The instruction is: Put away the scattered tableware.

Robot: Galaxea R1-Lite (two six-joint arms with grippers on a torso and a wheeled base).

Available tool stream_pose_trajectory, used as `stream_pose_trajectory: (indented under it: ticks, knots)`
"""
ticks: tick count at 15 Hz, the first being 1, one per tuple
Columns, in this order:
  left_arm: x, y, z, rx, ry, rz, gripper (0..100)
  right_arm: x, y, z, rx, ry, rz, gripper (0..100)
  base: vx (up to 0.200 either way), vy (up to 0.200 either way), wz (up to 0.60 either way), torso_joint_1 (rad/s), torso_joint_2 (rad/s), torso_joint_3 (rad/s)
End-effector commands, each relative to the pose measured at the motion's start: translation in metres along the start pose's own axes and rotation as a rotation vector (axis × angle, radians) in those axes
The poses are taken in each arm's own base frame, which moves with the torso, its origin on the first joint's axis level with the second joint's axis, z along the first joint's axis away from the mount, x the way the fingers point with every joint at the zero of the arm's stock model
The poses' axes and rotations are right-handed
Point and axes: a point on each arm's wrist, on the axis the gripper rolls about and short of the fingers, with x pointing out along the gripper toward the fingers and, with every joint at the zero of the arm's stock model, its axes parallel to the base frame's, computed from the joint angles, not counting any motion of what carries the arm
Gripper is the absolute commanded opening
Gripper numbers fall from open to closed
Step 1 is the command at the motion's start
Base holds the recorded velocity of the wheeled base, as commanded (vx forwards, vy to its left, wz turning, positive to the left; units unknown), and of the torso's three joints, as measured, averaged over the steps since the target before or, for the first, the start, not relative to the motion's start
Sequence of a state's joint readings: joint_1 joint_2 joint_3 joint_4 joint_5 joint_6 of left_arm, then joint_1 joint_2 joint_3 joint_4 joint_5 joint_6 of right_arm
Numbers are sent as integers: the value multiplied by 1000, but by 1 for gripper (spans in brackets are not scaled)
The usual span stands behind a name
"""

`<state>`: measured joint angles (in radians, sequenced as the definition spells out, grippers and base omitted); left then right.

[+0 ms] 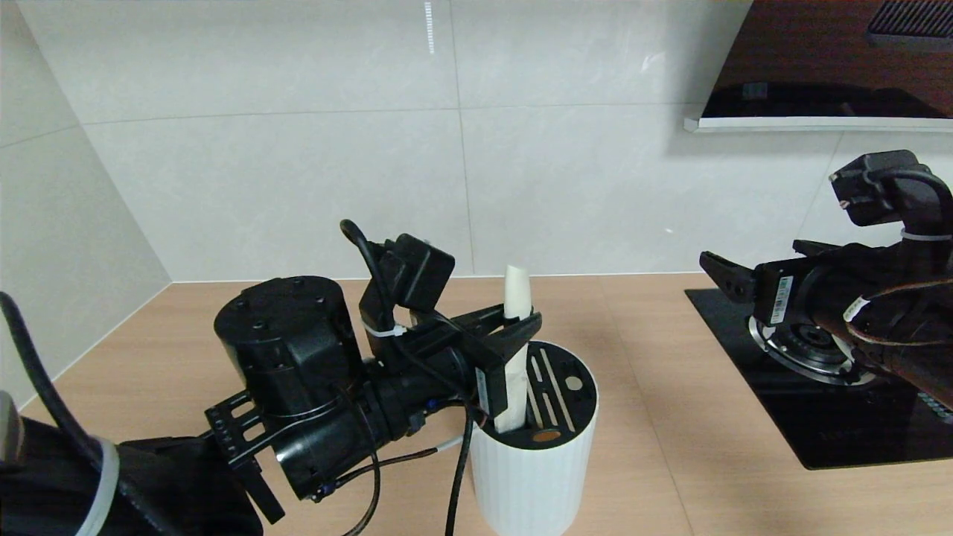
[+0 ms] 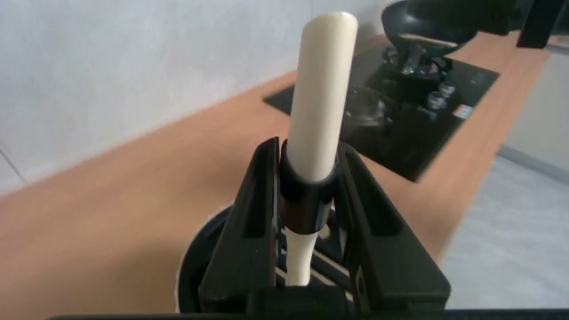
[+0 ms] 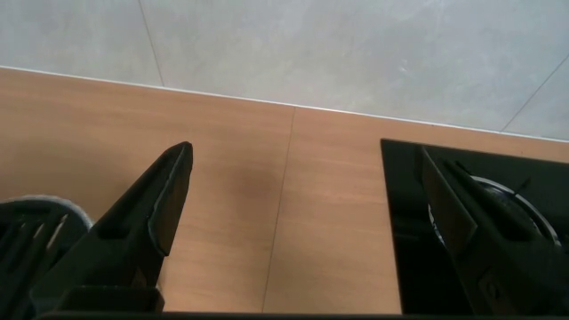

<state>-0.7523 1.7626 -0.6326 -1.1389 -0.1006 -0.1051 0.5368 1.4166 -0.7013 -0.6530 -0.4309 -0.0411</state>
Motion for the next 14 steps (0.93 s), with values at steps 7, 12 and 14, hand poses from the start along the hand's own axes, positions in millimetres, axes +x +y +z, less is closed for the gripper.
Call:
stream_pose_trajectory:
  ticks: [7, 12, 14]
  knots:
    - [0, -1, -2, -3, 7, 2, 0, 0, 0, 0, -1, 1, 0, 100, 0, 0, 0, 0, 0, 0]
    - [3, 0, -1, -2, -3, 21, 100, 0, 0, 0, -1, 1, 0, 100, 0, 0, 0, 0, 0, 0]
    - [1, -1, 6, 0, -27, 20, 100, 0, 0, 0, -1, 1, 0, 100, 0, 0, 0, 0, 0, 0]
